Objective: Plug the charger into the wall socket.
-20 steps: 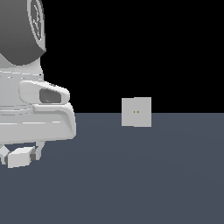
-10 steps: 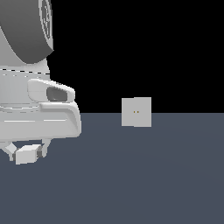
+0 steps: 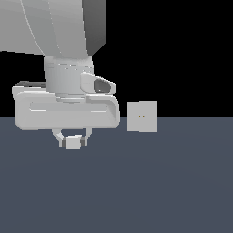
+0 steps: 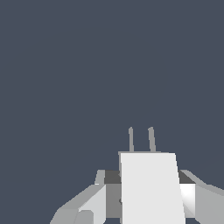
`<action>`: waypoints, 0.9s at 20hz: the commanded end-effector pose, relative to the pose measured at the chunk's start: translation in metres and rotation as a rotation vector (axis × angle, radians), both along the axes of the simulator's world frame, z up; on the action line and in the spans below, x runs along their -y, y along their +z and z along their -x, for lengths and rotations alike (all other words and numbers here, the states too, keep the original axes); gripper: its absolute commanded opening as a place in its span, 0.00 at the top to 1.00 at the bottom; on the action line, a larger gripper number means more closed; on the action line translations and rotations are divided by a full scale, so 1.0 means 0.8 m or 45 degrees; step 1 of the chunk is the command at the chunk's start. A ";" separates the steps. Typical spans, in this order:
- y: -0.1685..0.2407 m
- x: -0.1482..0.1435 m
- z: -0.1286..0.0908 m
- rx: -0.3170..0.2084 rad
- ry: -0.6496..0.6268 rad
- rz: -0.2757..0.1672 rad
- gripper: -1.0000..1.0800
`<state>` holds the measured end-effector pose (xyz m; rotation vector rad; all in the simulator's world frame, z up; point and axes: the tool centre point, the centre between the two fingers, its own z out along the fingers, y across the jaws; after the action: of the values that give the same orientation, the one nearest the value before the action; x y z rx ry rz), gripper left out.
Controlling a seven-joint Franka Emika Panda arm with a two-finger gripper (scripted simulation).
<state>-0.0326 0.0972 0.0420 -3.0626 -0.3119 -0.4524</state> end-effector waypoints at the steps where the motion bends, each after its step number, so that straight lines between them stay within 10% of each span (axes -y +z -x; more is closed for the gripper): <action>1: 0.014 0.040 -0.017 0.001 -0.078 -0.001 1.00; 10: 0.058 0.171 -0.055 0.001 -0.321 -0.002 1.00; 18: 0.073 0.217 -0.063 0.001 -0.406 0.000 1.00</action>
<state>0.0170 -0.0743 0.0994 -3.1185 0.1743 -0.4635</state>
